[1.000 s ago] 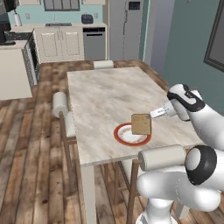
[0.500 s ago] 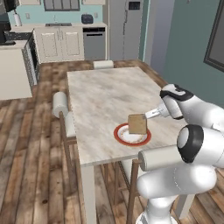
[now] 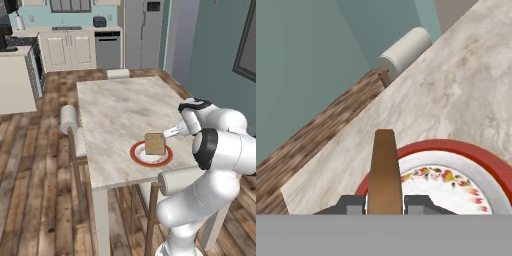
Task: Start the toaster. Once the lever pops up, take the bread to the plate on the dining counter.
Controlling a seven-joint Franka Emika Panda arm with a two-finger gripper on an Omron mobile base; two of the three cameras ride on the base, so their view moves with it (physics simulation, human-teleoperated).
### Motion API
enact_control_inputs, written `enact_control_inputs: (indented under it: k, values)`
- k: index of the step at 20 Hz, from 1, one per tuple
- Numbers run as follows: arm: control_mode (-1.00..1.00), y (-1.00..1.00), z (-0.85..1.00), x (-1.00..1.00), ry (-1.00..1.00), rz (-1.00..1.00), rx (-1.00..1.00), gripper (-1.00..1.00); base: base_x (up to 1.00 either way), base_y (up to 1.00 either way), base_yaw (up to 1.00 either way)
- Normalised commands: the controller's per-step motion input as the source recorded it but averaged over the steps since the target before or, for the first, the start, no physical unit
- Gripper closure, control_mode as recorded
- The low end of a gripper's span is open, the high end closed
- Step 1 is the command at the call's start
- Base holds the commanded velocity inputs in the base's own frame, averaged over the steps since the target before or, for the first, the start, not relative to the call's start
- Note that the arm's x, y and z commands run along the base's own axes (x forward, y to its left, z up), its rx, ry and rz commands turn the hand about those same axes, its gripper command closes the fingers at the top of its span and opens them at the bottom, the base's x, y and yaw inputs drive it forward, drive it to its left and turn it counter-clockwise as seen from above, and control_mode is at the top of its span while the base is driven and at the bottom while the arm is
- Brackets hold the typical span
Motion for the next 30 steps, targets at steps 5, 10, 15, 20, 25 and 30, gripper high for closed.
enact_control_inputs:
  k: [5, 10, 15, 20, 25, 30]
  values:
    - [-1.0, 0.11, -0.17, 0.03, 0.0, 0.0, 0.0, 1.0, 0.0, 0.0, 0.0]
    - [-1.0, 0.16, -0.18, 0.08, 0.0, 0.0, 0.0, 1.0, 0.0, 0.0, 0.0]
    - [-1.0, 0.12, -0.18, 0.14, 0.0, 0.0, 0.0, 1.0, 0.0, 0.0, 0.0]
    - [-1.0, 0.11, -0.11, 0.03, 0.0, 0.0, 0.0, 1.0, 0.0, 0.0, 0.0]
    - [-1.0, 0.05, 0.0, 0.0, 0.0, 0.0, 0.0, 1.0, 0.0, 0.0, 0.0]
    - [-1.0, 0.11, 0.0, -0.1, 0.0, 0.0, 0.01, 1.0, 0.0, 0.0, 0.0]
